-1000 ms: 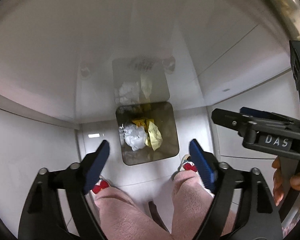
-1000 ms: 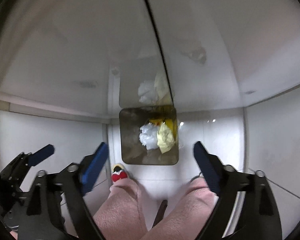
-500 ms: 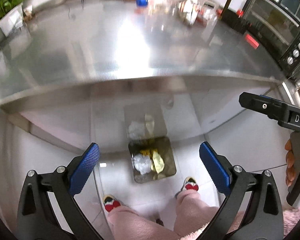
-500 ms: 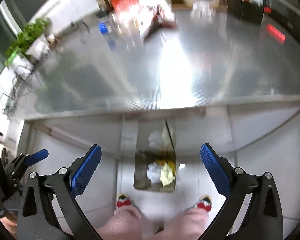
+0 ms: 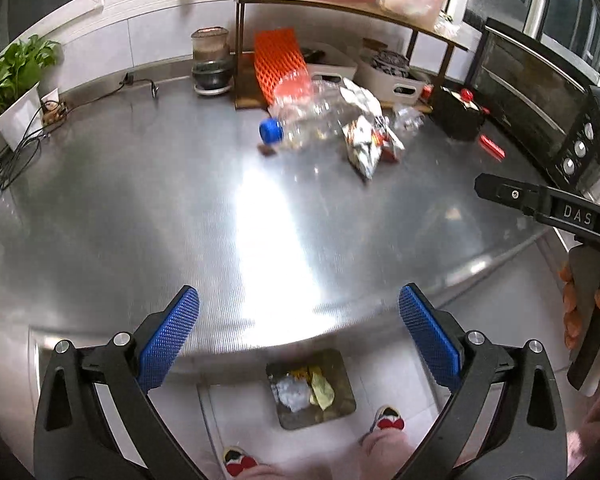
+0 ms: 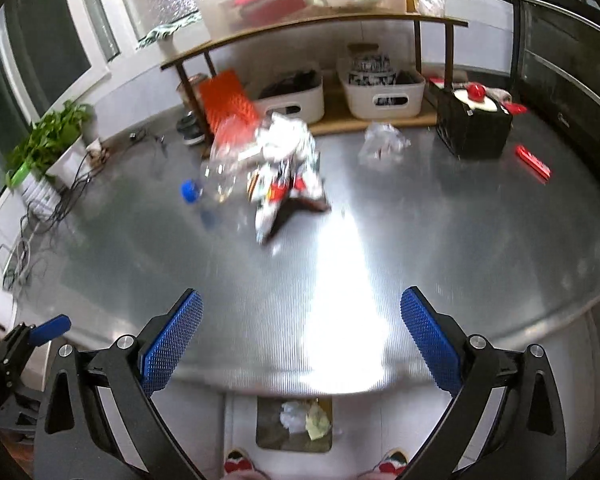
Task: Collect trash
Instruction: 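Move both tools back toward the remaining trash on the counter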
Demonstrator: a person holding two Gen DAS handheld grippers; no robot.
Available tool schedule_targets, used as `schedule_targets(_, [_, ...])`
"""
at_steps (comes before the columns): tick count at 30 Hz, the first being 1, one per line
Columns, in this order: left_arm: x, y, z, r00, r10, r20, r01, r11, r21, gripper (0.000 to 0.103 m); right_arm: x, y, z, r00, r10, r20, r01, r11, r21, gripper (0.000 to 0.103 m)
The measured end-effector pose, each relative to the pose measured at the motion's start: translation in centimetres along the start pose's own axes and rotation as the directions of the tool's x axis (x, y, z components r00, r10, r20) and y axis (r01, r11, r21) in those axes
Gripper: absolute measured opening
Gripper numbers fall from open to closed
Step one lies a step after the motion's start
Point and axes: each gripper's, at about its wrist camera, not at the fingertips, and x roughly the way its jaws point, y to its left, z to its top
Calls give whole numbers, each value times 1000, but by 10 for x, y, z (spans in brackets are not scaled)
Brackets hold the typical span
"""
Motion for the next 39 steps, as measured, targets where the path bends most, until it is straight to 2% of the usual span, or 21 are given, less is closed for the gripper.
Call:
schedule_targets(5, [21,7,39,1000,-7,16,7,1000,-7,95,25,6,33,1000,0,1,0,1000,-23,99])
schedule_targets(12, [62,13,82,1000,-5,23,4,999,36,94,62,6,76,1000,12,6,-12,1000,-18,98])
schedule_targets(14, [74,17,94,1000,-8,26,7,999,48,93,74,4,90,1000,19,3,-19,1000,-15,92])
schedule_targets(20, [102,23,127,999,-28,18,27,998,63,92,107,3,117,999,48,-15,-48,999,5,83])
schedule_targets(25, [124,14,154,999,-49,18,46,990,130,92,131,9,127,997,58,-42,-58,998,0,72])
schedule_targets(28, [139,6,164,998,-61,3,60,982,182,92,142,11,130,996,65,-58,-66,998,0,71])
schedule_targets(30, [148,1,168,997,-71,-11,72,973,221,92,148,11,131,995,76,-71,-76,997,9,64])
schedule_targets(31, [152,-1,170,997,-74,-16,76,969,236,92,152,10,131,993,83,-83,-82,997,14,57])
schedule_targets(33, [160,-4,173,996,-88,-33,94,964,247,92,157,8,132,991,103,-88,-102,995,24,52])
schedule_targets(36, [174,-4,175,992,-110,-66,123,964,234,91,158,7,135,988,123,-92,-122,992,23,33])
schedule_targets(37, [177,-5,175,989,-122,-78,137,963,231,85,159,8,136,989,115,-95,-115,993,14,25])
schedule_targets(38, [181,-6,174,985,-143,-97,162,961,226,80,159,9,136,989,114,-97,-114,993,7,22])
schedule_targets(39, [182,-7,172,982,-153,-110,174,959,223,70,159,9,136,988,114,-100,-114,993,2,21])
